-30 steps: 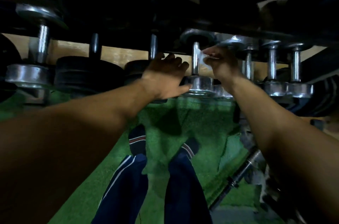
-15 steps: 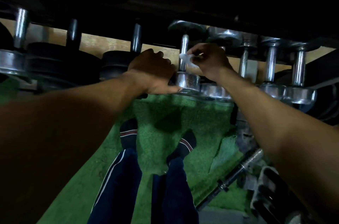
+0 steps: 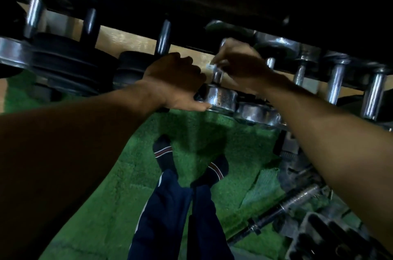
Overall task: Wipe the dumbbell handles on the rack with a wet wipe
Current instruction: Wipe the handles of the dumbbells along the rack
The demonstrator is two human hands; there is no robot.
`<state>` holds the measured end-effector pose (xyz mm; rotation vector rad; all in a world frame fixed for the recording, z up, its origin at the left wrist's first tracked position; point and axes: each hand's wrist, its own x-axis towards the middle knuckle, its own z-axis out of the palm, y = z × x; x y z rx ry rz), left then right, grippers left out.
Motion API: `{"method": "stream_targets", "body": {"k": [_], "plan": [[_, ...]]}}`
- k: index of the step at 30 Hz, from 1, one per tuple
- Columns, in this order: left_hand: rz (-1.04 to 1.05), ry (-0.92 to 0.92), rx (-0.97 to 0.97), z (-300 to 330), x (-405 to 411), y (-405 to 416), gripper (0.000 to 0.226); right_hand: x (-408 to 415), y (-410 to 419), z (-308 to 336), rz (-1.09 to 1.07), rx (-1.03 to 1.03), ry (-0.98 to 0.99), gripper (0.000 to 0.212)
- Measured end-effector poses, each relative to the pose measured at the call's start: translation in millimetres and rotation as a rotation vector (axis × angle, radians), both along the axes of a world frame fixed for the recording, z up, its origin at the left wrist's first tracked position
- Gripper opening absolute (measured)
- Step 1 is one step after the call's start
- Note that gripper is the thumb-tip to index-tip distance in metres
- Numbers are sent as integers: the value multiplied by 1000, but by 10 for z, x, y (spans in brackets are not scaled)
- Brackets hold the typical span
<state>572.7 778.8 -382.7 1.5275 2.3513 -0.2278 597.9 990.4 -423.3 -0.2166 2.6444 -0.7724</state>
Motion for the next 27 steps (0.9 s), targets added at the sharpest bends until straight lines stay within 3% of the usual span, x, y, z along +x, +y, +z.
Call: {"method": "stream_targets", "body": {"k": [2,4,5,8,10,13,15,16,20,23,27], "plan": [[-10,25,9,-17,-13,14,76,-40,102,-52,-221,-71,49,14],[-7,28,1,-18,-19,19,78,-42,129,-63,-271,-114,55,18],[-4,27,0,-15,-16,17,78,-35,130,-51,-207,-155,-13,19],[4,15,16,-9,-8,15,78,28,33,60,171,48,-212,27],[8,0,12,-17,-10,17,79,20,23,71,219,76,-199,25],[1,4,-12,-21,-20,19,80,-49,53,56,-66,-77,-168,2],[1,-1,-14,-15,-21,10,80,-135,99,-57,-307,-149,-120,15],[0,-3,-9,-11,-19,10,79,-142,101,-66,-311,-99,-92,13],[4,-9,6,33,-4,27,73,-38,23,-14,-79,117,-8,11],[3,13,-3,49,4,28,75,49,-62,25,109,184,21,26],[13,3,-32,32,-4,24,78,14,-9,11,67,293,160,50]]}}
